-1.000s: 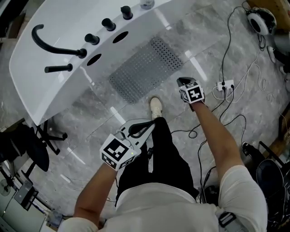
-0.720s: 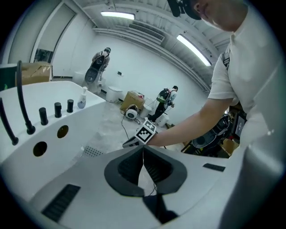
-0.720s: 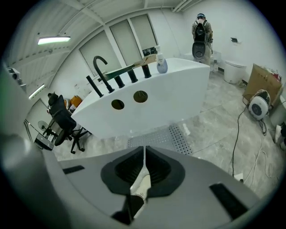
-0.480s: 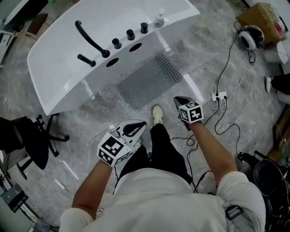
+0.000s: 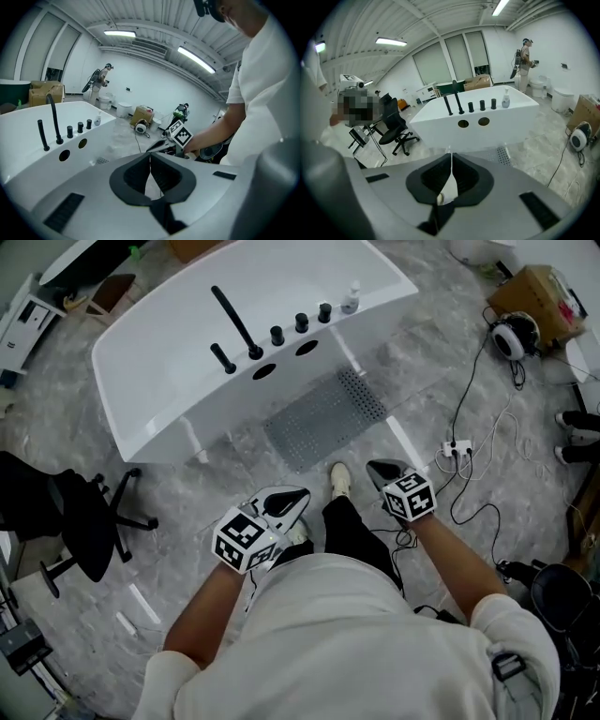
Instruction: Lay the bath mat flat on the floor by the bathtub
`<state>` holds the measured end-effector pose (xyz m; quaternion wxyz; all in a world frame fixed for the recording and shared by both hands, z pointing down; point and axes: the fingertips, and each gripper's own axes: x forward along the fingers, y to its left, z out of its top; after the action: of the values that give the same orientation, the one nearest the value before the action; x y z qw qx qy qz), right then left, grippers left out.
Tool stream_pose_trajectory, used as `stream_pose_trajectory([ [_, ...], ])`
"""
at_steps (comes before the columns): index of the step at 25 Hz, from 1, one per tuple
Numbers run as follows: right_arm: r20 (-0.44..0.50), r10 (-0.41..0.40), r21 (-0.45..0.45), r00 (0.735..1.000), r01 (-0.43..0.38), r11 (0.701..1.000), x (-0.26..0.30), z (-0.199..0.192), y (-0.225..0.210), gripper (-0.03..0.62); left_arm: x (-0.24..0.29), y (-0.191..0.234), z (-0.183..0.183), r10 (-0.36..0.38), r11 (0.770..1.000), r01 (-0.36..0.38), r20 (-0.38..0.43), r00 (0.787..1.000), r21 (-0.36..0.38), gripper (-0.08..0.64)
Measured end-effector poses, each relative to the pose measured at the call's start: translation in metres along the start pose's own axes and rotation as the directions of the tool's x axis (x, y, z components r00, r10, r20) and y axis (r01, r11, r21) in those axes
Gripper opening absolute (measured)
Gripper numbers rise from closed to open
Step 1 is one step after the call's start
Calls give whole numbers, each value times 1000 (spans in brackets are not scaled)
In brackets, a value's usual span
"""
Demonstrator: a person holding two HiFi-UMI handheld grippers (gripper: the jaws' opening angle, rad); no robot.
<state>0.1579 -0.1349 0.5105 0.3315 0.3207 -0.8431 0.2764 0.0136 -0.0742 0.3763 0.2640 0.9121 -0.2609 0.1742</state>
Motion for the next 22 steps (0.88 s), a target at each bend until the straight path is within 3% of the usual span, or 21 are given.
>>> stream_pose_trajectory([
  [13, 126, 26, -67, 992, -17, 998, -70, 21, 106, 14, -69, -33, -24, 32, 998, -35, 54, 998, 46, 18],
  [22, 165, 42, -85, 985, -28, 996, -92, 15, 158, 9, -106, -45, -44, 54, 998, -57, 83, 995, 36, 18],
])
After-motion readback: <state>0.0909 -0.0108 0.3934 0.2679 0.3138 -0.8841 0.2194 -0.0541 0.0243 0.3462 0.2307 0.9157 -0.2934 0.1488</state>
